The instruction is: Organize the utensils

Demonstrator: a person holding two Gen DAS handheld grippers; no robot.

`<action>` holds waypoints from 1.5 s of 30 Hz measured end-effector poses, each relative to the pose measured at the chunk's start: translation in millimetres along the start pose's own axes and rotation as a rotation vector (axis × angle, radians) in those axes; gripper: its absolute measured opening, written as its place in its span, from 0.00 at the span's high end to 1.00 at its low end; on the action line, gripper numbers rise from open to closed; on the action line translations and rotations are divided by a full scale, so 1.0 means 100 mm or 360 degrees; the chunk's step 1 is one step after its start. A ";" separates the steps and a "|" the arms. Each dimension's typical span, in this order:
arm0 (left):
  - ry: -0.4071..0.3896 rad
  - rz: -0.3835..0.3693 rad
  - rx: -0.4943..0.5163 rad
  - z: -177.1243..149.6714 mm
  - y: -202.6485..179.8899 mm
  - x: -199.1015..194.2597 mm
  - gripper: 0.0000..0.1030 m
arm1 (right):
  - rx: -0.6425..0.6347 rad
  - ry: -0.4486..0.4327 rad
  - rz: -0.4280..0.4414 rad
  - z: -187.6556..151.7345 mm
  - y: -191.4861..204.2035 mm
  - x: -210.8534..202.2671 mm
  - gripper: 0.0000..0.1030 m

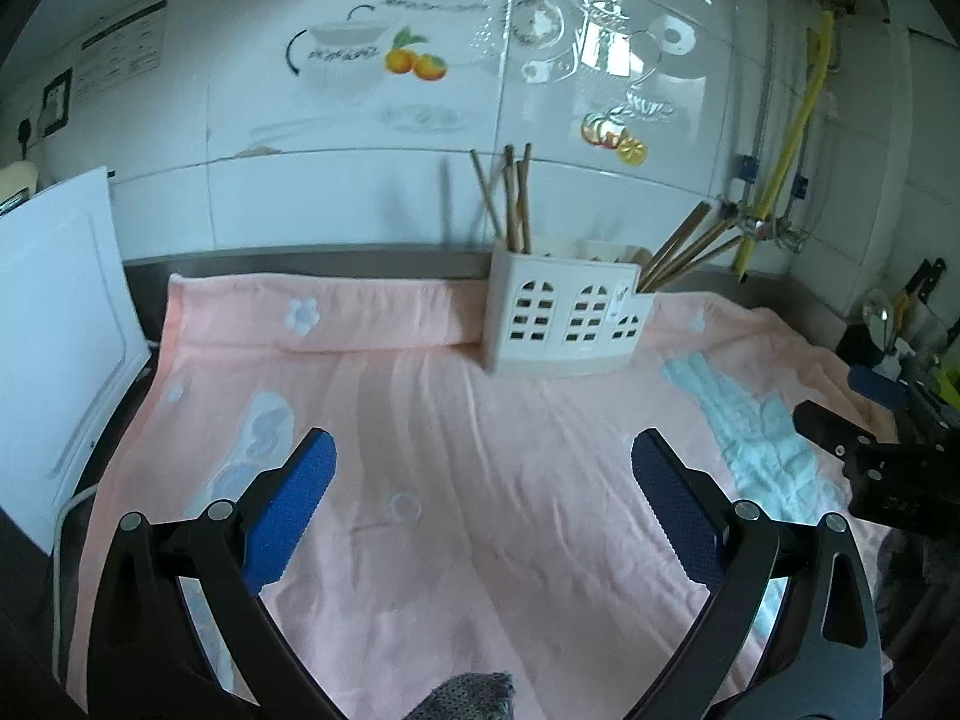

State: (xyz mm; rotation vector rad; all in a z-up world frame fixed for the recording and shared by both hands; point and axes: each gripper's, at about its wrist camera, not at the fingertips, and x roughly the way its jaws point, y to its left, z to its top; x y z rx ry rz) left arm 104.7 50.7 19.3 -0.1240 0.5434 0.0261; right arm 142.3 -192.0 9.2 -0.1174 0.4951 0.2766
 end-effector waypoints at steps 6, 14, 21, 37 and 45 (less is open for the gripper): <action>0.0009 0.0041 0.0016 -0.11 0.02 -0.04 0.05 | 0.0083 0.0022 0.0014 -0.15 -0.04 -0.02 0.08; 0.0022 0.0056 0.0025 -0.21 -0.01 -0.10 0.05 | 0.0115 -0.0008 0.0013 -0.24 -0.08 -0.11 0.08; 0.0005 0.0092 0.0016 -0.29 0.00 -0.20 0.05 | 0.0113 -0.0017 0.0008 -0.29 -0.11 -0.18 0.08; 0.0008 0.0134 0.0070 -0.43 -0.06 -0.36 0.05 | 0.0178 0.0014 -0.0031 -0.45 -0.30 -0.14 0.08; -0.0006 0.0083 0.0075 -0.44 -0.12 -0.33 0.05 | 0.0139 0.0005 -0.0032 -0.45 -0.26 -0.21 0.08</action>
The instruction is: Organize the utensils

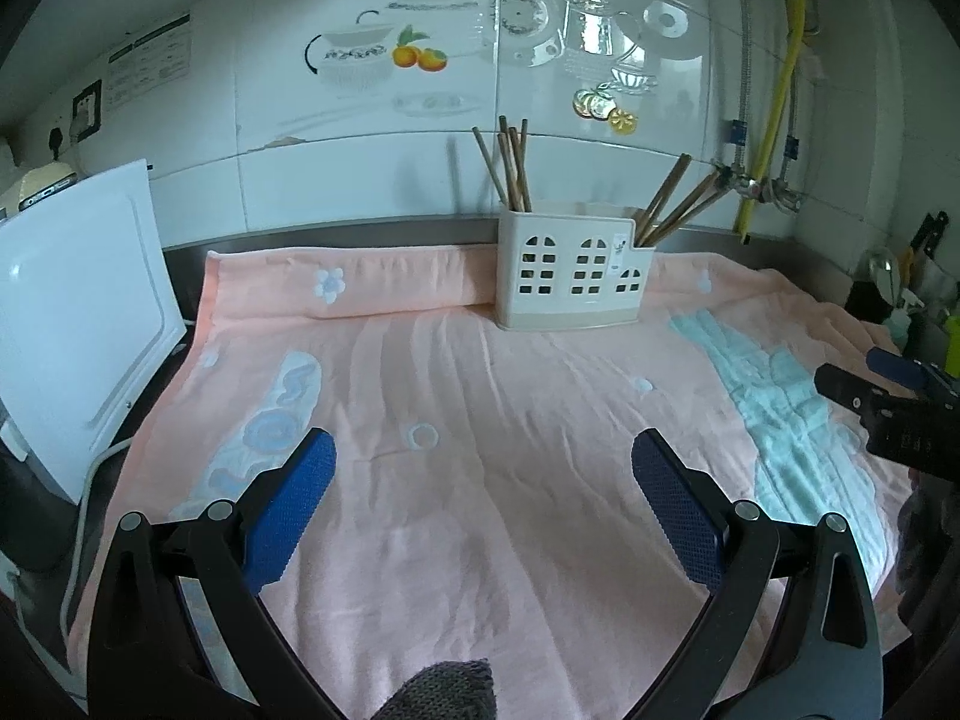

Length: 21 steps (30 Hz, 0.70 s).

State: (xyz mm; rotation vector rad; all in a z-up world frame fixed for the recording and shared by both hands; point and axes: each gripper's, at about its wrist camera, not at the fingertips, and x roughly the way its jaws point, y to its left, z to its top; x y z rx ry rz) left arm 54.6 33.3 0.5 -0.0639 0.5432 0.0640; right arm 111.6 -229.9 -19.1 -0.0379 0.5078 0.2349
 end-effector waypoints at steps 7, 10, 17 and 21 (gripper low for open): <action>0.0005 -0.0022 0.0017 -0.02 -0.05 0.00 0.05 | -0.0010 0.0002 0.0005 -0.03 0.04 -0.02 0.08; 0.0006 -0.0019 0.0014 -0.02 -0.04 -0.01 0.05 | -0.0010 0.0010 0.0013 -0.04 0.06 -0.01 0.08; 0.0005 -0.0022 0.0021 -0.02 -0.03 0.00 0.05 | -0.0016 0.0002 0.0032 -0.03 0.09 -0.01 0.08; 0.0015 -0.0022 0.0017 -0.04 -0.01 0.02 0.05 | -0.0032 0.0005 0.0033 -0.05 0.13 -0.02 0.08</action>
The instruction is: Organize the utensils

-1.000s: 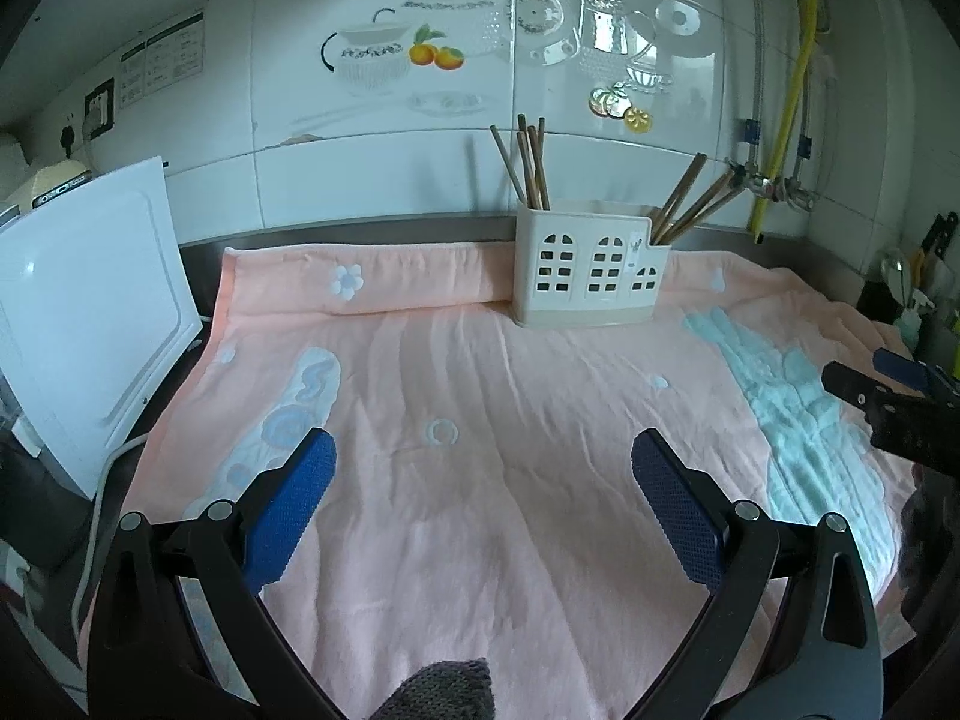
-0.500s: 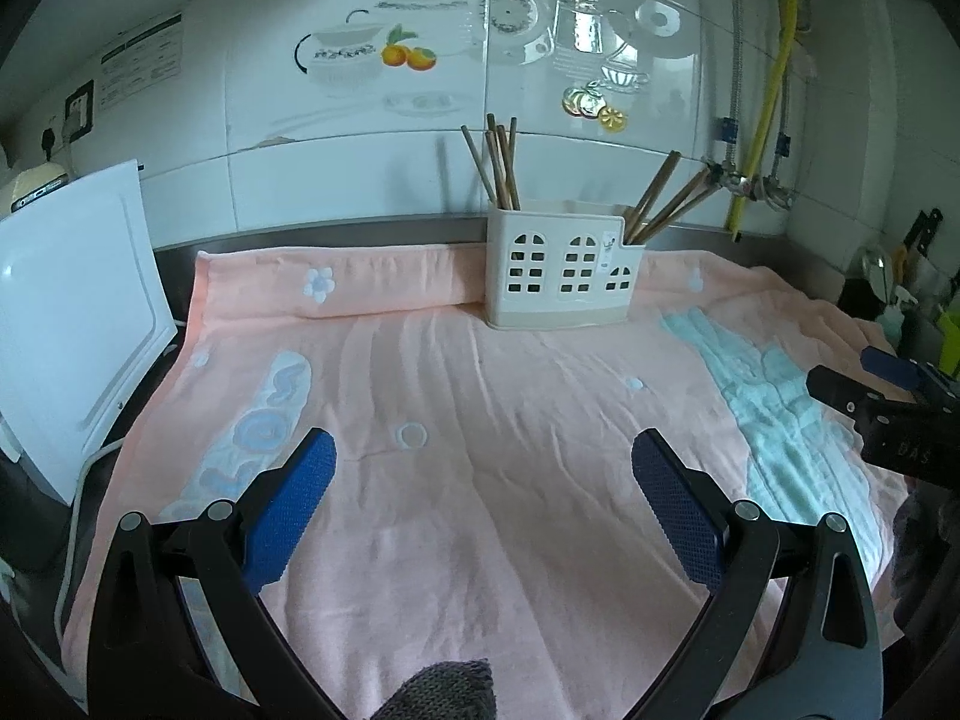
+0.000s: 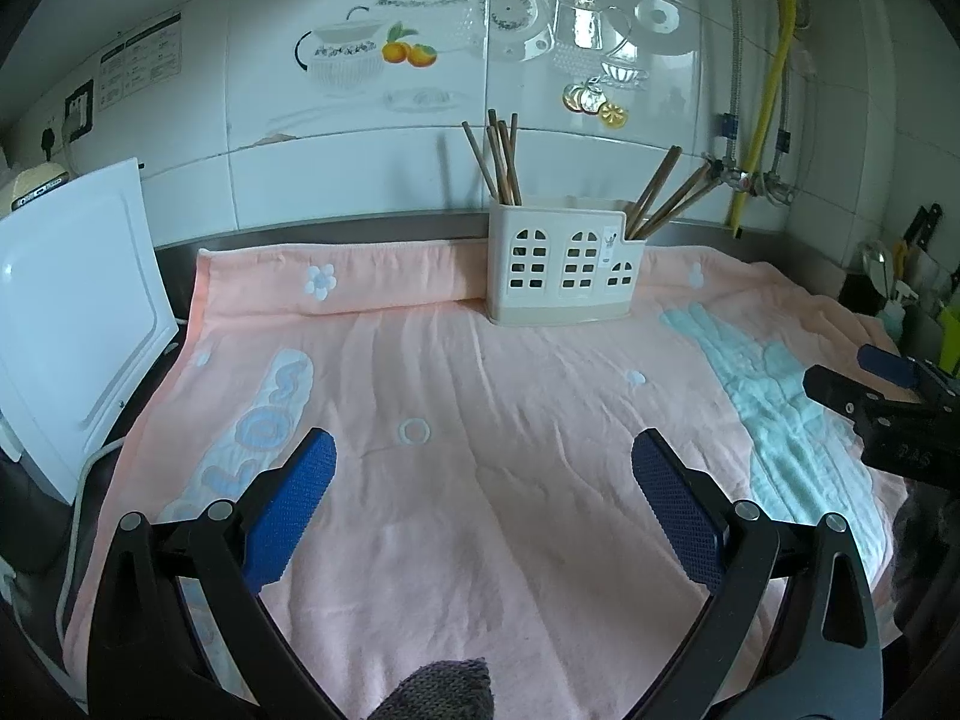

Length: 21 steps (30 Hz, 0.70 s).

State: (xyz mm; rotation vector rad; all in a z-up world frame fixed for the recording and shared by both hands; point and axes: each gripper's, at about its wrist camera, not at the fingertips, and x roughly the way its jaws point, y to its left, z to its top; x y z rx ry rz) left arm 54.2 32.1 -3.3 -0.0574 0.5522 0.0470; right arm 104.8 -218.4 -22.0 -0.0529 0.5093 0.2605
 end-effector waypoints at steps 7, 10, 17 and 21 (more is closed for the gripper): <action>0.0024 -0.0010 -0.0003 -0.02 0.03 0.06 0.05 | -0.0001 0.0008 -0.0019 -0.01 0.01 0.01 0.08; 0.0033 -0.0012 -0.0008 -0.03 0.04 0.09 0.05 | -0.0001 0.0013 -0.0026 -0.02 0.01 0.02 0.08; 0.0038 -0.0011 -0.0012 -0.05 0.03 0.10 0.05 | 0.0014 0.0026 -0.0030 -0.03 -0.02 0.05 0.08; 0.0036 -0.0017 -0.0009 -0.05 0.02 0.10 0.05 | 0.0022 0.0027 -0.0031 -0.03 -0.04 0.05 0.08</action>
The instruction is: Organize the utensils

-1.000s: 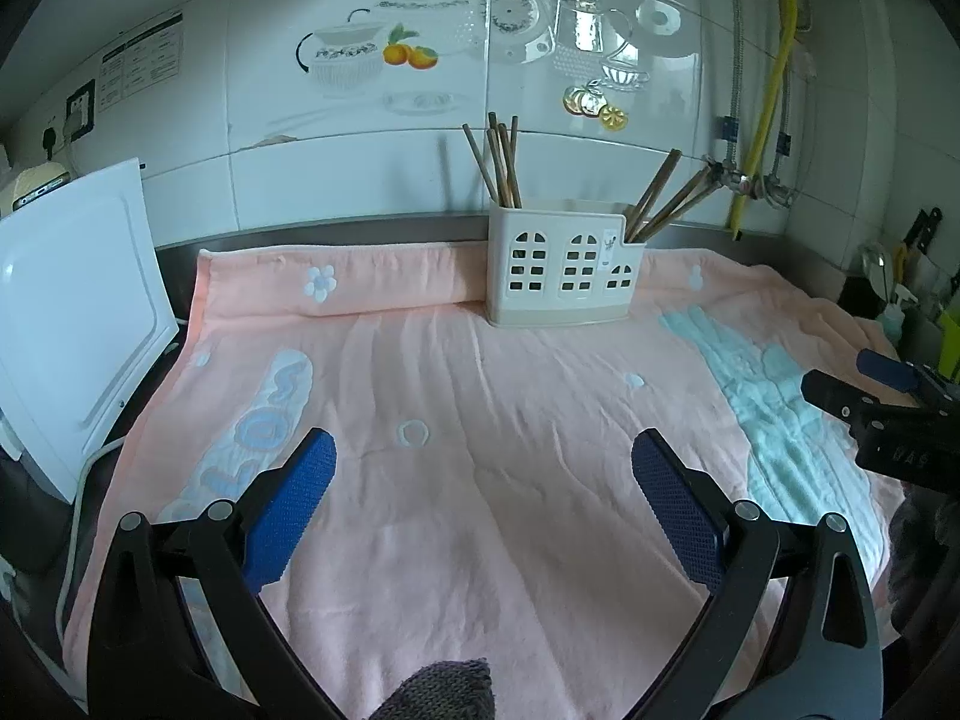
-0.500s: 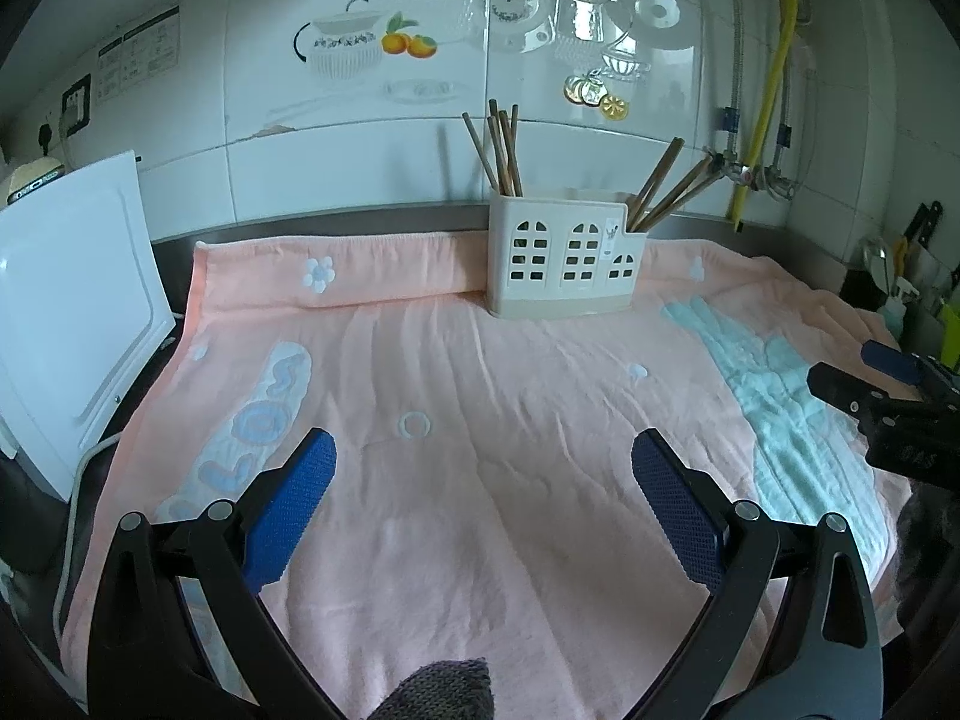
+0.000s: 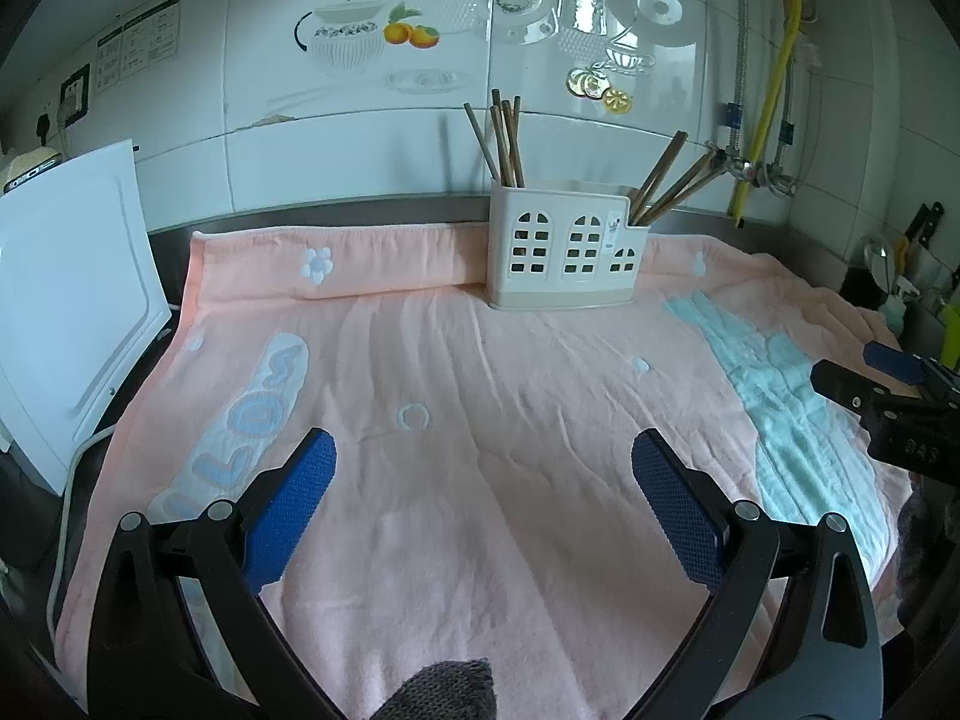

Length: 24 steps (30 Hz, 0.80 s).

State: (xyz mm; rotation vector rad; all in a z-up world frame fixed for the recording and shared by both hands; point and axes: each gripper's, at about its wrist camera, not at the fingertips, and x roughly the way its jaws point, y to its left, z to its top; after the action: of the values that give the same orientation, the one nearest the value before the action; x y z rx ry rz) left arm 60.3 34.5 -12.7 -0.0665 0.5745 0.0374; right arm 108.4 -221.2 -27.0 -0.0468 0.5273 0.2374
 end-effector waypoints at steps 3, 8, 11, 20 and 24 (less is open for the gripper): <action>0.0002 -0.0003 0.0005 0.00 -0.01 0.00 0.05 | 0.0006 0.0007 -0.0004 -0.01 -0.03 0.01 0.08; 0.0004 -0.0009 0.0009 0.00 -0.04 0.01 0.05 | 0.0006 0.0012 -0.0001 -0.02 -0.04 0.01 0.08; 0.0007 -0.0010 0.0009 -0.01 -0.07 0.01 0.05 | 0.0000 0.0014 -0.0013 -0.03 -0.04 0.01 0.08; 0.0006 -0.0010 0.0008 0.01 -0.09 0.04 0.05 | 0.0009 0.0019 -0.0016 -0.05 -0.07 -0.01 0.08; 0.0004 -0.0008 0.0015 0.02 -0.14 0.06 0.05 | 0.0010 0.0020 -0.0017 -0.05 -0.07 -0.01 0.08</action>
State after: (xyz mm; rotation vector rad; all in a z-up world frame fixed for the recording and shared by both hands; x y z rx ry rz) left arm 67.0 20.6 -13.0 -0.0589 0.5771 0.0299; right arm 106.4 -228.9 -31.0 -0.0450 0.5403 0.2250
